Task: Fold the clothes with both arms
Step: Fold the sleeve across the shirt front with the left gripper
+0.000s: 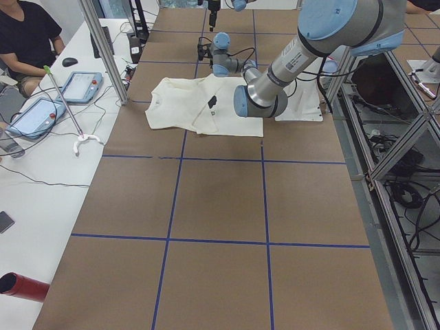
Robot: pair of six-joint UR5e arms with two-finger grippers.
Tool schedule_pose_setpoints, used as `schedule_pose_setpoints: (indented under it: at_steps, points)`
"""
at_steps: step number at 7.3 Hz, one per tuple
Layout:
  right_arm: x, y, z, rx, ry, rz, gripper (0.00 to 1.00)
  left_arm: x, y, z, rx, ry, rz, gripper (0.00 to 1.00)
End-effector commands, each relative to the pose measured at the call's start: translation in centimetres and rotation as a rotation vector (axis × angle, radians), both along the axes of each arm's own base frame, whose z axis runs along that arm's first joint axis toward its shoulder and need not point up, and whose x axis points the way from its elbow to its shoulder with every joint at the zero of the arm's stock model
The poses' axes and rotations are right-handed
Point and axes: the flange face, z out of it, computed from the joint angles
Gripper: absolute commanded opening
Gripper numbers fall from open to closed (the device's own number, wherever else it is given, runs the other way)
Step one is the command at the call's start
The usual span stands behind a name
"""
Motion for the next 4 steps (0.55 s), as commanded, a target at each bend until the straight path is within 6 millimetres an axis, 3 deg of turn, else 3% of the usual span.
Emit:
schedule_pose_setpoints:
  at_steps: [1,3,4]
  points:
    - [-4.9,2.6,-3.4,-0.069,-0.054,0.038,1.00,-7.2,1.6,2.6,-0.042,-0.075,-0.023,0.66]
    - [-14.2,8.9,-8.5,-0.093,-0.077,0.151,1.00,-14.6,4.5,6.7,0.053,-0.176,-0.015,0.65]
    - [-17.4,12.1,-10.0,-0.095,-0.085,0.167,0.99,-18.1,6.1,8.2,0.091,-0.221,-0.008,0.65]
